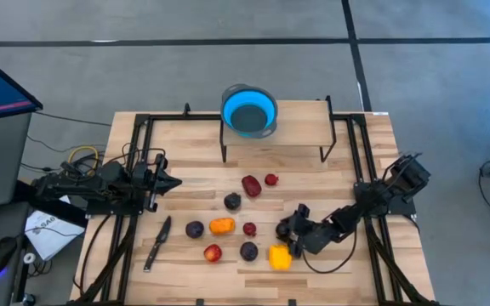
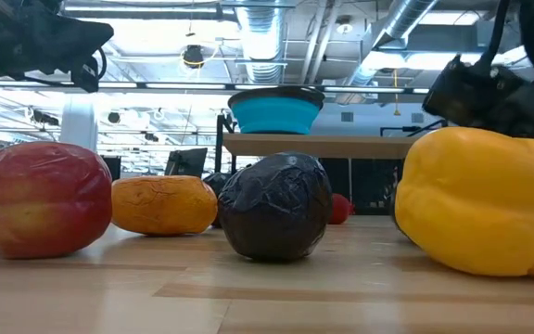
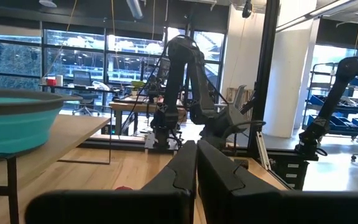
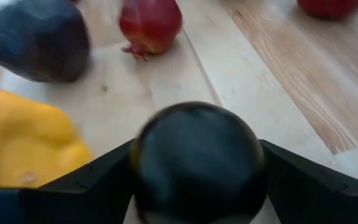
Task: Pick & Place Fruit
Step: Put the right purple plum into the blue strainer bowl on the shelf
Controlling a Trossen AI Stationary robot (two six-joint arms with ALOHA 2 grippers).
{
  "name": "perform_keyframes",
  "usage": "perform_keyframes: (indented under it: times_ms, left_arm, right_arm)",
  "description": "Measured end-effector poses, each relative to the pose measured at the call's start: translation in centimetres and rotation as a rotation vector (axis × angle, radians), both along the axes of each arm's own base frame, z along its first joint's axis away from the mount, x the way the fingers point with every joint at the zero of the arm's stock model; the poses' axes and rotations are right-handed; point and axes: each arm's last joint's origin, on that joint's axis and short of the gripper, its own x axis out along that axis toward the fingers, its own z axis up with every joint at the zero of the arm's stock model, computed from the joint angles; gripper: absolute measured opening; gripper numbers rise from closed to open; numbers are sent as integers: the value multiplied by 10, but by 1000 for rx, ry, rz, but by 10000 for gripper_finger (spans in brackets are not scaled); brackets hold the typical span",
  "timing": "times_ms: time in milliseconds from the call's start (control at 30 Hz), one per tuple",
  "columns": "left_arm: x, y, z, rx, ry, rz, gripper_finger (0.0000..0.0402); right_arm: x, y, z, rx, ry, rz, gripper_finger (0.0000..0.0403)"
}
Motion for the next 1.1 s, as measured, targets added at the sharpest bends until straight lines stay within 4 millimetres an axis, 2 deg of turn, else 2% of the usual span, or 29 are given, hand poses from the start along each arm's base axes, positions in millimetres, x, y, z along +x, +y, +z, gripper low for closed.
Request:
perform_keyframes:
  times_ms: [167, 333, 500, 600, 833, 967, 1100]
  left_arm:
    - [0, 0, 0, 0, 0, 0, 8]
    - [0, 0, 0, 0, -2, -1, 8]
    - [0, 0, 1, 0, -9, -1, 8]
    - [0, 0, 1, -1, -16, -1, 8]
    - [0, 0, 2, -1, -21, -1, 8]
    - [1, 0, 1, 0, -11, -1, 8]
    - [3, 0, -1, 0, 18, -1, 8]
  right_arm:
    - [1, -4, 13, 21, -30, -13, 262]
    - [2, -12, 37, 49, -88, -27, 223]
    - [0, -25, 67, 89, -134, -34, 219]
    - [6, -36, 98, 113, -182, -59, 226]
    - [42, -79, 195, 59, -197, -47, 221]
    - [69, -115, 247, -67, -125, -74, 225]
    - [97, -164, 283, -168, -48, -121, 228]
